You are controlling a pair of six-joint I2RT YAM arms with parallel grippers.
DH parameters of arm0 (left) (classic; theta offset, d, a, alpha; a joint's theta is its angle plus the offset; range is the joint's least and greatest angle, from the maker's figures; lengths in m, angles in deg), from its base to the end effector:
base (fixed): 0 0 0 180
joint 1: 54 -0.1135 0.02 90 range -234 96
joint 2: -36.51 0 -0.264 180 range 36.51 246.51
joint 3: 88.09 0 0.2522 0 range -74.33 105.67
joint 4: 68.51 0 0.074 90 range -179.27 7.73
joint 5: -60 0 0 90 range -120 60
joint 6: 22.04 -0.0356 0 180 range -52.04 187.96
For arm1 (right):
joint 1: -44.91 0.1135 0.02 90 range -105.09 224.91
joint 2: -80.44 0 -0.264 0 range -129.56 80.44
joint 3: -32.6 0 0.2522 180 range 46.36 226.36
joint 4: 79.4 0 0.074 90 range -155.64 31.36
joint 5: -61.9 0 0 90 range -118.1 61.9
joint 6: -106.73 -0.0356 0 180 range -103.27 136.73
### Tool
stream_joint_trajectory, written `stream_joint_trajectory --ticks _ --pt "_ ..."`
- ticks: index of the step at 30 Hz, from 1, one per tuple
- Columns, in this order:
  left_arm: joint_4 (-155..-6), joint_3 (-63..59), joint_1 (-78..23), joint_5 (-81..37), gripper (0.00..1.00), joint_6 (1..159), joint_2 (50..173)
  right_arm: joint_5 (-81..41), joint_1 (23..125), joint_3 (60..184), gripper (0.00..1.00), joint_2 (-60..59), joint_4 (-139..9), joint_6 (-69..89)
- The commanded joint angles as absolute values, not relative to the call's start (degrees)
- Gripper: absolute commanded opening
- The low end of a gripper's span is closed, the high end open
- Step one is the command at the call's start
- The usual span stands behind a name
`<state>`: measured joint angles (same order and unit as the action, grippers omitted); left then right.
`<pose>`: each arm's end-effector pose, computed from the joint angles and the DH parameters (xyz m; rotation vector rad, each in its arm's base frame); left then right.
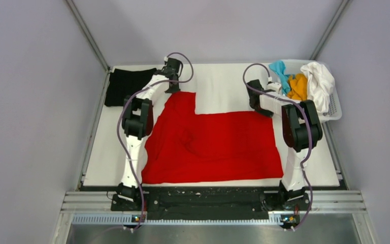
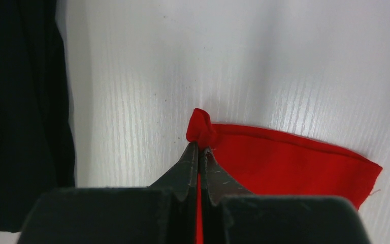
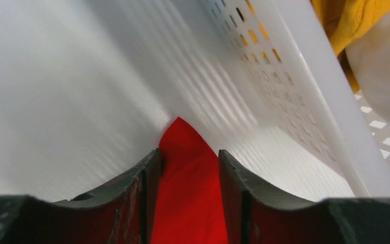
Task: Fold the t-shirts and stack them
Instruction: Grab the side of the flattened tshirt furthest away from the robot with both arms
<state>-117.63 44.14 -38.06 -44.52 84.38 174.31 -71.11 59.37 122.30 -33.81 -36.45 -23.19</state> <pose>0.5114 -0.1368 0.1778 -0.1110 2.4810 0.0835 0.3896 0.0754 0.1570 0.7098 2.2915 -0.6208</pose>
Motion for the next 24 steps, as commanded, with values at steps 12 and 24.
stream_joint_trajectory --ticks 12,24 --pt "-109.97 37.72 -38.09 -42.19 0.0 84.13 163.21 -70.72 59.13 121.04 0.0 -29.73 -37.81 -24.58" --pt "-107.77 27.22 -37.17 -35.6 0.0 82.81 152.18 -67.37 59.84 112.09 0.0 -19.1 -47.27 -20.06"
